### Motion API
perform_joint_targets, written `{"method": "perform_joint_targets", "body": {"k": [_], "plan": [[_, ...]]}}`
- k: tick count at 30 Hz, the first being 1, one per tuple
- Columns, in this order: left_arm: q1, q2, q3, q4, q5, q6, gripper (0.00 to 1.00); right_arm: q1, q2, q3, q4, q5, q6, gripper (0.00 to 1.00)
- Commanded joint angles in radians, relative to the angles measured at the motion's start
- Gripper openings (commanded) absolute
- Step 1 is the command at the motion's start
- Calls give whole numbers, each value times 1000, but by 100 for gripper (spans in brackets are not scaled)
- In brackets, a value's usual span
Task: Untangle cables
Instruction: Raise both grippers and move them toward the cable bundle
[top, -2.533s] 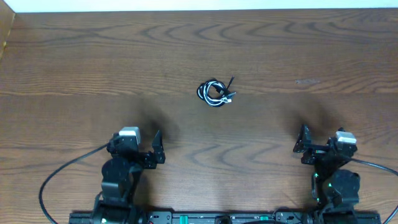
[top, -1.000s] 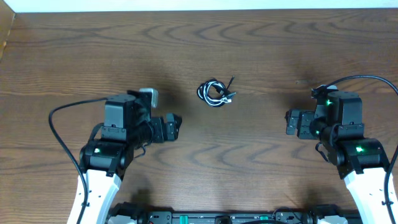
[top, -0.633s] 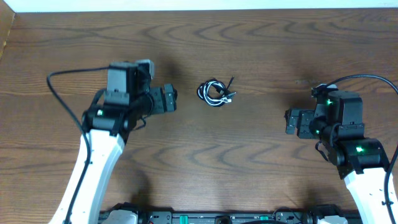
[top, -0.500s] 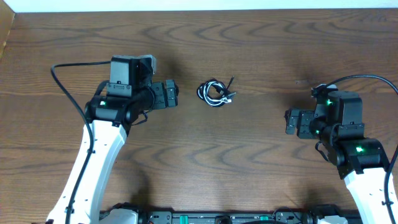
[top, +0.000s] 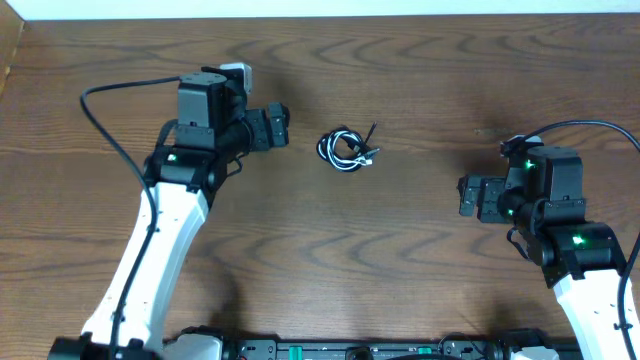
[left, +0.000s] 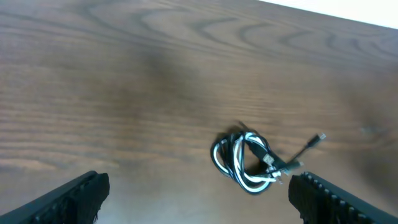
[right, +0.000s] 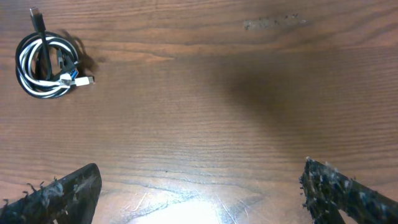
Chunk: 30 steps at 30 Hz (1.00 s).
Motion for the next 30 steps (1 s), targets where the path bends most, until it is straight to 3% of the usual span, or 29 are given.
{"method": "perform_joint_targets", "body": {"k": [1,12,20,26,30], "plan": [[2,82,17,16,-24,-10,98,-1,-3,21,-1,-5,4,99],[-77,363,17,69,-19,-14,98,0,-3,21,-21,-6,12,99],[-169,473,17,184,-20,-14,99,0,-3,21,-42,-9,13,99],[-231,528,17,203,-25,-14,88,0,-3,21,-61,-9,12,99],[-251,555,17,204,-24,-14,70,0,-3,21,-68,-9,13,99]]}}
